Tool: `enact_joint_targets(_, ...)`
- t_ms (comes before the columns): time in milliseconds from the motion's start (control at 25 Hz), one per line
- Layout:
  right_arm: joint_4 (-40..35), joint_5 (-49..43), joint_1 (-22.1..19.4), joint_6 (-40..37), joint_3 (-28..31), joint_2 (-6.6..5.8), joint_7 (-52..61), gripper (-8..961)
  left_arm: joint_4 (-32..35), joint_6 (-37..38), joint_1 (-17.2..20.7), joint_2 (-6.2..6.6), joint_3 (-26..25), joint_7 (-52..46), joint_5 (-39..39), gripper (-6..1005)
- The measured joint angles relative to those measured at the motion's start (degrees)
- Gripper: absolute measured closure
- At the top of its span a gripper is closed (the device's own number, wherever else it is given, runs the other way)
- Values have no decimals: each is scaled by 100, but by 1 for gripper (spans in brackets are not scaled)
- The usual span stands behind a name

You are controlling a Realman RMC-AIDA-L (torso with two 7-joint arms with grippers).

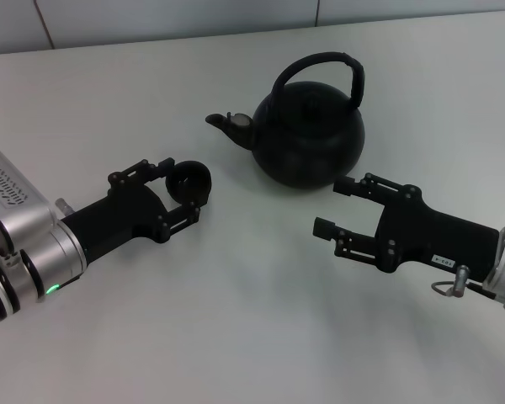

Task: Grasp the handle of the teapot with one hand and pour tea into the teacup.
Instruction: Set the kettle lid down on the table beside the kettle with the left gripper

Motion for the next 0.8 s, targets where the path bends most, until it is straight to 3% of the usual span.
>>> enact_joint_targets(800, -39, -20, 24, 71, 0, 38, 0, 213, -38, 28, -1, 0, 0, 0, 14, 315)
